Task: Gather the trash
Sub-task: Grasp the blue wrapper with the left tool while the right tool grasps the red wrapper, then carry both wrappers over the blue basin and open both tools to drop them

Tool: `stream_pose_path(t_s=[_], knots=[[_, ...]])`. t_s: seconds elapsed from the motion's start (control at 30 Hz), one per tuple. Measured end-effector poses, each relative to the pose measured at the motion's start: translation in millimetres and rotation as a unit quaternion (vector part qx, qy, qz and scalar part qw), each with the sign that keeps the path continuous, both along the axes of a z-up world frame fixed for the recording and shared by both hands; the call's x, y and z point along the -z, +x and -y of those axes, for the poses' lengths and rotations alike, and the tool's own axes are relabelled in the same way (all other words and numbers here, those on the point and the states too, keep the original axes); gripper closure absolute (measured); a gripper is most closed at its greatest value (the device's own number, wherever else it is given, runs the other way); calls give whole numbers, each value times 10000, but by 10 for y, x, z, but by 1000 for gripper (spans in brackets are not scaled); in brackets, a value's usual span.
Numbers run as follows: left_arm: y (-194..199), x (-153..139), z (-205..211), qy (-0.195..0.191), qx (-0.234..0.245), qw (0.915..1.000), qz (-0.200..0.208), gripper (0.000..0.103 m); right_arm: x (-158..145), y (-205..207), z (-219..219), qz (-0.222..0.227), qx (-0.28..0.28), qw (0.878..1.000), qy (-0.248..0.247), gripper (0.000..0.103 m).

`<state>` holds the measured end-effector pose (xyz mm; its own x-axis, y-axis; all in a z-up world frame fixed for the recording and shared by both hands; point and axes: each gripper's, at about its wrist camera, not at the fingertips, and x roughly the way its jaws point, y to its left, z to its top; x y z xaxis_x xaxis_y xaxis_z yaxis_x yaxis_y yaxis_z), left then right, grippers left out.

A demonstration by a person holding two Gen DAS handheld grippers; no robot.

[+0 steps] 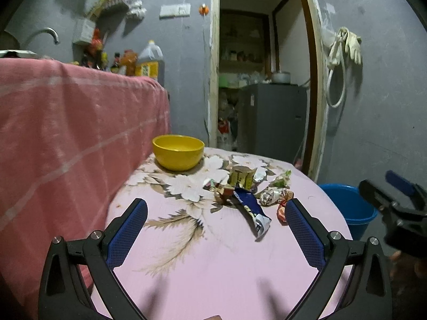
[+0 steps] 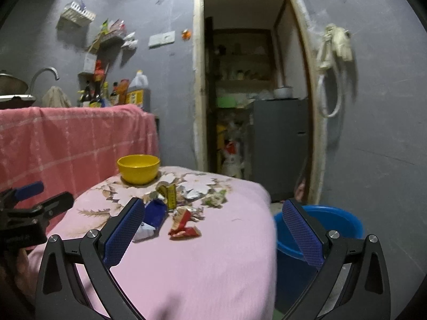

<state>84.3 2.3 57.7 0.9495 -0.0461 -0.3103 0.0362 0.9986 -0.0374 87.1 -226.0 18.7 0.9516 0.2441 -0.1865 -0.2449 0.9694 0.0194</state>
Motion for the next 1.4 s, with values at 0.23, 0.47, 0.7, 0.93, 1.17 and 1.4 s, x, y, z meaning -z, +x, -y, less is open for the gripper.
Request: stream_pose_path(t_s=[0.23, 0.47, 0.7, 0.93, 1.17, 1.4], knots=[[441, 103, 58, -3, 101, 9973, -722, 6, 96, 540, -4, -762, -368, 9962, 180, 0], [779, 295, 57, -556, 642, 9829, -1634, 49, 209, 949, -7, -1595, -719, 9842, 269, 4], [883, 374, 149, -854, 1071, 9685, -2081, 71, 403, 1240, -106, -2356, -1131, 9648, 278, 26], [968, 480, 202, -954, 1288, 9566, -2433, 86, 504, 1421, -211, -2685, -1451, 9520, 246, 48], [987, 483, 245, -936, 1417, 9542, -2463, 94, 618, 1505, -316, -2968, -1899, 9355, 268, 62], [945, 414, 248, -835, 1324, 9604, -2303, 95, 624, 1450, -287, -2847, -2074, 9348, 451, 83]])
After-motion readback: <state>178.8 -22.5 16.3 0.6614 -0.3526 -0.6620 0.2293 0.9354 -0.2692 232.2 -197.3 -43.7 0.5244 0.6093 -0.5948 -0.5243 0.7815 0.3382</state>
